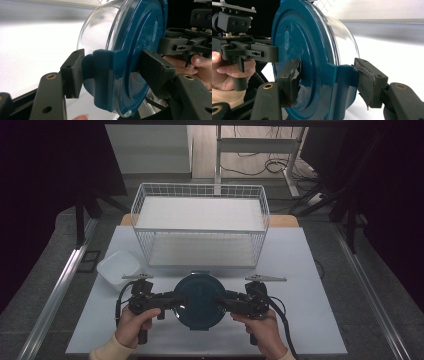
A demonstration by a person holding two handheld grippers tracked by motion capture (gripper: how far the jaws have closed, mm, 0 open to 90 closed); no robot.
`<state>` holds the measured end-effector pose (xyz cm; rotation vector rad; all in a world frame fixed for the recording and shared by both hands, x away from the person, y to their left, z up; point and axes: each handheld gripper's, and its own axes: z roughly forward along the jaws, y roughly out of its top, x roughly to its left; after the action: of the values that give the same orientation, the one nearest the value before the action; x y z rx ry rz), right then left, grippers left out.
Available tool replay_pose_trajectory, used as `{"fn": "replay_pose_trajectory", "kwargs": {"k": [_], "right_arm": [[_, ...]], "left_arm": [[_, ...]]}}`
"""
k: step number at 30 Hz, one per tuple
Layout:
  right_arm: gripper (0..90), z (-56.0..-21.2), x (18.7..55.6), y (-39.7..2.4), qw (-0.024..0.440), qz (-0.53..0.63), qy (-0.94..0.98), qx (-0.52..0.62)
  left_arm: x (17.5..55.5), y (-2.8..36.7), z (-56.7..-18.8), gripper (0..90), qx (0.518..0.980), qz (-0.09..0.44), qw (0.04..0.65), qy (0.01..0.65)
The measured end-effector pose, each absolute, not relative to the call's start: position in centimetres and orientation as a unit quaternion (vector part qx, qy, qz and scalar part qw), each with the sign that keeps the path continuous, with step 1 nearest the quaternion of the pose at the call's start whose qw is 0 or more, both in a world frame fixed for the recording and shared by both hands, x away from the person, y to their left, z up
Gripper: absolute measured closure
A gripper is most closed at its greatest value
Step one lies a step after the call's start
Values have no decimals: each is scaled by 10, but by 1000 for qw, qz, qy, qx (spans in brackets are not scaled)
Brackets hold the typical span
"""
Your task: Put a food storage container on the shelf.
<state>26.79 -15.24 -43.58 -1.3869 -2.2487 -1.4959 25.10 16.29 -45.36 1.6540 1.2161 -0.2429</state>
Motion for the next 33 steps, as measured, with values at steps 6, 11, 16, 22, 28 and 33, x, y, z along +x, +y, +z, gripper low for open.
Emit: {"fn": "replay_pose_trajectory", "kwargs": {"k": [6,11,16,22,28,33], "right_arm": [[394,-426,272,-151,46,-496,-741,-450],[394,-412,276,-148,37,-500,-743,-443],[394,-399,280,-147,31,-506,-744,-436],[395,-386,284,-146,27,-508,-746,-430],[396,-377,289,-144,26,-511,-747,-426],[396,-371,293,-143,25,-511,-746,-426]], "left_arm": [[255,165,-442,383,689,-91,517,499],[260,167,-429,383,689,-84,522,495],[263,168,-415,383,691,-75,526,490],[267,170,-402,383,692,-70,528,487],[271,171,-393,383,693,-64,529,485],[275,172,-387,383,694,-63,530,484]]}}
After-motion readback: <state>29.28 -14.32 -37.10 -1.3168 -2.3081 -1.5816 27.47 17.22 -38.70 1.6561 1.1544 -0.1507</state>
